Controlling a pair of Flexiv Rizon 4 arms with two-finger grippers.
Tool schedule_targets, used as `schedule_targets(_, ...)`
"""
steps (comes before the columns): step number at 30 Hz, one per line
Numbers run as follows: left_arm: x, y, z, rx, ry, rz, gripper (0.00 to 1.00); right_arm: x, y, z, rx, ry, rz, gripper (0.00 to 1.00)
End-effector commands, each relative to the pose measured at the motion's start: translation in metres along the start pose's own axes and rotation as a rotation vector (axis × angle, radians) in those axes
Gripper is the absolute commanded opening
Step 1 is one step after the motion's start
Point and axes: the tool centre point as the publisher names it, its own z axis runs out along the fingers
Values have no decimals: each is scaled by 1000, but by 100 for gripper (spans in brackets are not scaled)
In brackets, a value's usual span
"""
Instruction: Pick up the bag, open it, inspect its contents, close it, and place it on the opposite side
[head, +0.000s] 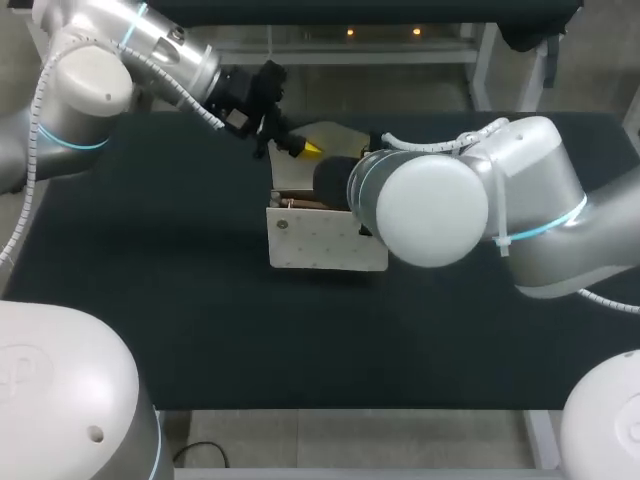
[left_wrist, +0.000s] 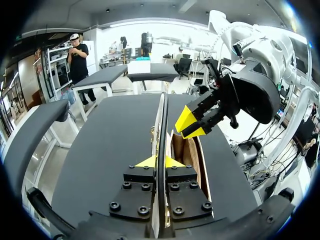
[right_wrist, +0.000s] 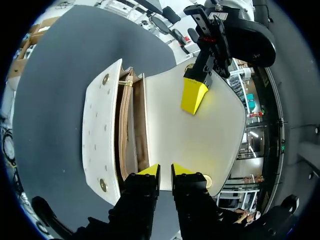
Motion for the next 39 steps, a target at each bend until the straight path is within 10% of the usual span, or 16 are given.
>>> schedule_targets(1, -12, 10, 8, 10, 15, -20, 0, 8, -6, -18, -1, -26, 0, 7)
schedule_targets(17, -43, 45, 31, -43, -90, 184, 0, 55, -19, -16, -13, 106, 26, 0)
schedule_targets(39, -45, 67, 35, -63, -177, 264, 0, 73, -3, 4, -58, 225, 20, 0)
